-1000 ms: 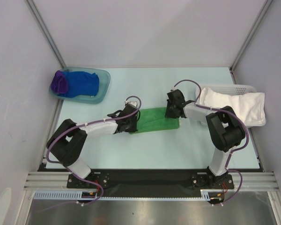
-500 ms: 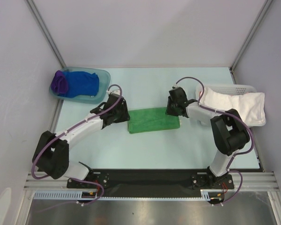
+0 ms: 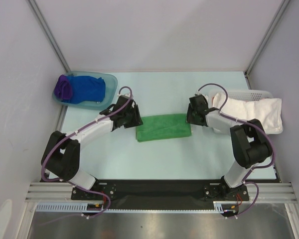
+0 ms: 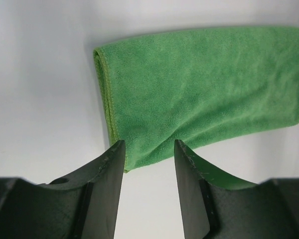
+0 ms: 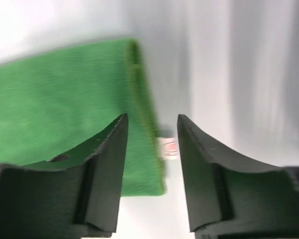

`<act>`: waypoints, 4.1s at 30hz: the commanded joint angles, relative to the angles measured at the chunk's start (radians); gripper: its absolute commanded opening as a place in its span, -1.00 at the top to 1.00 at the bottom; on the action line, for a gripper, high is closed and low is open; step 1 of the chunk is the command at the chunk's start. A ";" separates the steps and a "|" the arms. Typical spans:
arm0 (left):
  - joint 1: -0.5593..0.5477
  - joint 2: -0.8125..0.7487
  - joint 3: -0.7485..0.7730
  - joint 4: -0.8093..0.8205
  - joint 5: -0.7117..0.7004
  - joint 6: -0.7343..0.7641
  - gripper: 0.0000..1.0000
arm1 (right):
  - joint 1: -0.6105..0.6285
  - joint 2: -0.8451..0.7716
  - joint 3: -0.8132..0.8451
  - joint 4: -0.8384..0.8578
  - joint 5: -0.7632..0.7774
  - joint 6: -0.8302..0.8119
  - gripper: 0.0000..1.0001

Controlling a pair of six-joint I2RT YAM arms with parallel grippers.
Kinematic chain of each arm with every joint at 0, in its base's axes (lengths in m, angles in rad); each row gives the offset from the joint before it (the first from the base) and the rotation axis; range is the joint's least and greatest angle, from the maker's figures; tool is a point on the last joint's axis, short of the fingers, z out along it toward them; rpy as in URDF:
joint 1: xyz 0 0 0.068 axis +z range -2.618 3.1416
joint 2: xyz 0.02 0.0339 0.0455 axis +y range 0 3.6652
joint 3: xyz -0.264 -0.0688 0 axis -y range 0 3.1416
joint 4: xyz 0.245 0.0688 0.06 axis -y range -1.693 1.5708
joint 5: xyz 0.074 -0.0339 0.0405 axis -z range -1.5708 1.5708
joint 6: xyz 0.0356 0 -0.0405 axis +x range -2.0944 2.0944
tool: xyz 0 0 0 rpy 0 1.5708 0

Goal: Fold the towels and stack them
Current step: Fold the towel, then neatly place the folded towel into the bin

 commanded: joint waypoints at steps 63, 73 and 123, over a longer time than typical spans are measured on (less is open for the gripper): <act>0.044 -0.266 0.021 -0.088 0.269 0.201 -0.02 | 0.248 0.019 0.229 -0.358 0.695 -0.136 1.00; 0.045 -0.272 -0.004 -0.073 0.304 0.209 -0.02 | 0.186 -0.074 0.326 -0.389 0.860 -0.328 1.00; 0.044 -0.298 -0.083 -0.033 0.456 0.216 0.01 | -0.614 -0.134 0.330 -0.234 0.585 -0.443 1.00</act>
